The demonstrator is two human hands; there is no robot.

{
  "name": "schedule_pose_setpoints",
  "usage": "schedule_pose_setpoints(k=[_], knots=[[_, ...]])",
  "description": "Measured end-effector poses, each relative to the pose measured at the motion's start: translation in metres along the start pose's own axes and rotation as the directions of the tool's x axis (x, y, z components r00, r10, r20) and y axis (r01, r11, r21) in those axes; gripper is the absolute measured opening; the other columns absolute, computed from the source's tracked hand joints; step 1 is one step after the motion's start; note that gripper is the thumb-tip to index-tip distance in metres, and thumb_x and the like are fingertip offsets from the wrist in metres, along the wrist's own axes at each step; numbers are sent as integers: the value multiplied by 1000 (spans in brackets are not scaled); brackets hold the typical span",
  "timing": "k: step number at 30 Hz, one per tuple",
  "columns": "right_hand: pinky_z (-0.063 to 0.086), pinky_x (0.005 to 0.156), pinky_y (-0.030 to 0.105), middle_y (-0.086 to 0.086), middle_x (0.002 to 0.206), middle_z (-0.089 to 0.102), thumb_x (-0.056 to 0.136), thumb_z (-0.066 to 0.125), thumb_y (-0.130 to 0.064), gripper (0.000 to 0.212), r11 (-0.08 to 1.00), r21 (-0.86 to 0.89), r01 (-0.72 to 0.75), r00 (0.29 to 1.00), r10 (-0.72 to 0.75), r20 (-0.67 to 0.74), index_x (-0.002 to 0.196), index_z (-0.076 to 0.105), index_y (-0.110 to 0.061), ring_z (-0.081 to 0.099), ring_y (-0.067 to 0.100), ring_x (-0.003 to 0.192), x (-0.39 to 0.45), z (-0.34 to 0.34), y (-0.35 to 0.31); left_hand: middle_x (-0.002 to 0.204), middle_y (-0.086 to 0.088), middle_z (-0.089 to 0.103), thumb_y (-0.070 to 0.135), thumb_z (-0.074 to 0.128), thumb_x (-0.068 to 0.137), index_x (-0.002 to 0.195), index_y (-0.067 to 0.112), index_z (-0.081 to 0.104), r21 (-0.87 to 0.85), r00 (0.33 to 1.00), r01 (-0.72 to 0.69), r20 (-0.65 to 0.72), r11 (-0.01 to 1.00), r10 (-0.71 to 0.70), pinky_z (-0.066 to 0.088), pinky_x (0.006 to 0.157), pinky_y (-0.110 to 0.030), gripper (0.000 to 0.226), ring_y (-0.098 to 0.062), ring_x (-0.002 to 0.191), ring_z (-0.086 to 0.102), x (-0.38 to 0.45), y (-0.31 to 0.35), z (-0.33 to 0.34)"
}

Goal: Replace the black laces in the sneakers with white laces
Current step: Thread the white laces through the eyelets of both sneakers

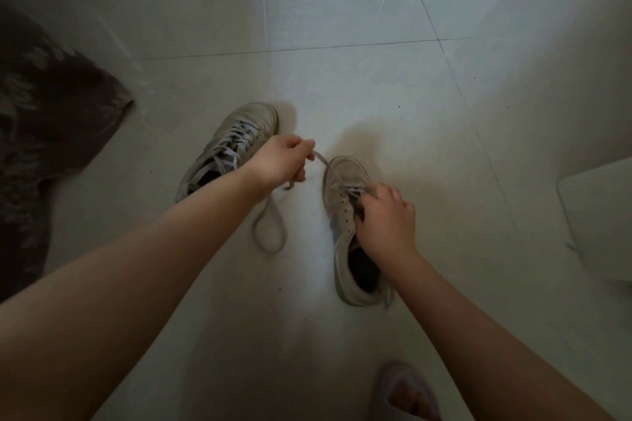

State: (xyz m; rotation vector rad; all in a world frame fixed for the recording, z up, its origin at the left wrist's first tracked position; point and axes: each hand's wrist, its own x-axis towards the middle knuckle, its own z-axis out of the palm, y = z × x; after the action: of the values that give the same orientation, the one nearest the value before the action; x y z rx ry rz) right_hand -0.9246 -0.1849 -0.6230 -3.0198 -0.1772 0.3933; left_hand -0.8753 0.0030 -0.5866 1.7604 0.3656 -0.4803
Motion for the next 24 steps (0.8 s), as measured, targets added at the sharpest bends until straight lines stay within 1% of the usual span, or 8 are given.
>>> schedule_pose_setpoints(k=[3, 7, 10, 12, 15, 19, 21, 24], knots=[[32, 97, 36, 5, 136, 43, 93, 49, -23, 23, 996, 83, -14, 999, 10, 46, 109, 62, -13, 37, 25, 126, 3, -6, 1, 73, -2, 55, 28, 47, 97, 85, 12, 56, 216, 993, -24, -107, 976, 48, 42, 64, -28, 22, -19, 71, 53, 9, -1, 6], [32, 90, 23, 6, 117, 46, 94, 51, -20, 15, 854, 499, -149, 984, 77, 161, 94, 62, -10, 45, 22, 115, 3, -21, 5, 120, -9, 50, 31, 51, 93, 115, 18, 55, 679, 964, -46, -163, 733, 211, 41, 95, -39, 26, -28, 116, 44, 0, -18, 17], [40, 83, 25, 13, 104, 52, 97, 47, -23, 28, 800, 577, -164, 981, 72, 178, 92, 62, -1, 53, 25, 100, 8, -33, 6, 106, -7, 60, 28, 56, 91, 113, 16, 60, 633, 875, -393, 34, 667, 483, 45, 84, -36, 26, -26, 103, 53, -17, -21, 37], [37, 66, 27, 16, 87, 56, 99, 43, -22, 35, 760, 634, -143, 986, 52, 160, 84, 61, 3, 54, 25, 84, 10, -45, 4, 93, -4, 66, 28, 60, 87, 115, 17, 59, 556, 848, -507, 186, 659, 496, 47, 75, -34, 30, -26, 91, 59, -25, -19, 55], [43, 70, 31, 11, 79, 53, 99, 45, -27, 36, 679, 722, -130, 990, 44, 137, 80, 58, 2, 55, 25, 77, 14, -59, 7, 72, 7, 56, 25, 58, 89, 118, 14, 54, 501, 862, -488, 146, 715, 486, 38, 60, -29, 31, -21, 71, 55, -26, -13, 71], [48, 82, 58, 22, 77, 51, 96, 51, -30, 42, 650, 759, -38, 999, 4, 46, 80, 53, 8, 54, 31, 74, 13, -68, 18, 58, 9, 46, 19, 55, 92, 98, 14, 60, 386, 841, -529, 116, 756, 529, 41, 59, -31, 10, -19, 59, 47, -19, 1, 76], [51, 77, 51, 25, 85, 57, 95, 53, -32, 41, 706, 708, 27, 999, -52, 13, 82, 58, 7, 58, 34, 79, 12, -74, 27, 63, 6, 54, 21, 53, 92, 89, 16, 62, 435, 844, -515, 107, 738, 526, 44, 61, -33, 11, -25, 65, 56, -16, 7, 75], [47, 62, 28, 2, 66, 65, 94, 53, -36, 36, 736, 676, -8, 989, -92, 112, 77, 64, -7, 58, 11, 61, 10, -85, 48, 76, -2, 65, 20, 52, 92, 96, 14, 68, 448, 931, -286, -82, 847, 357, 48, 67, -29, 18, -26, 79, 64, 3, 1, 58]])
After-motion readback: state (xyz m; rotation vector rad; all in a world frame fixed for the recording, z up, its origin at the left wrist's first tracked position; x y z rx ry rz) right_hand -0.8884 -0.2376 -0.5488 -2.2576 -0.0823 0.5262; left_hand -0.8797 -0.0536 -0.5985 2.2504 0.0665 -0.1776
